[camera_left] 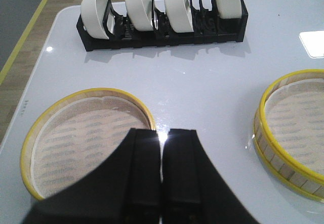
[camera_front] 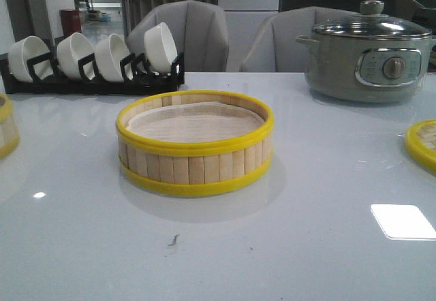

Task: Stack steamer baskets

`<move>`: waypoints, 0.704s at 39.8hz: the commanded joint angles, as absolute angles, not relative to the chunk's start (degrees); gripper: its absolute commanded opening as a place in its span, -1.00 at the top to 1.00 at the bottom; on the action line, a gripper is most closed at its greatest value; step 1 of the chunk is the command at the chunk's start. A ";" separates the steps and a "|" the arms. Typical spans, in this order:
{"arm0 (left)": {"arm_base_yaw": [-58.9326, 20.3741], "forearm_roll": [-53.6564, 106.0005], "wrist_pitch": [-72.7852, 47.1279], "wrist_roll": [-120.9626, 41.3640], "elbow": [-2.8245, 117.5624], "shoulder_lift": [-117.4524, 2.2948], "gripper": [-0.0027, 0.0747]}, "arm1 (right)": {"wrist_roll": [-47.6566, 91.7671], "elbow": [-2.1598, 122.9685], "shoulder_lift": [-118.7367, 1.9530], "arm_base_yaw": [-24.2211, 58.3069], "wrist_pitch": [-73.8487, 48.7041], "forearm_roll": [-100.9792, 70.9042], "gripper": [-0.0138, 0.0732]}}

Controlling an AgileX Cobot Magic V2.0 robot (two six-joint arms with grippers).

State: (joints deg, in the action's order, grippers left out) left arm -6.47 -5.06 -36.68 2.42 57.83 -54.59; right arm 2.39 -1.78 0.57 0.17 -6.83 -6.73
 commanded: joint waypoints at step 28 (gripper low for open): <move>-6.78 -3.69 -33.44 2.54 60.18 -54.07 0.69 | -1.32 13.39 -0.28 -0.05 -6.20 -7.17 0.62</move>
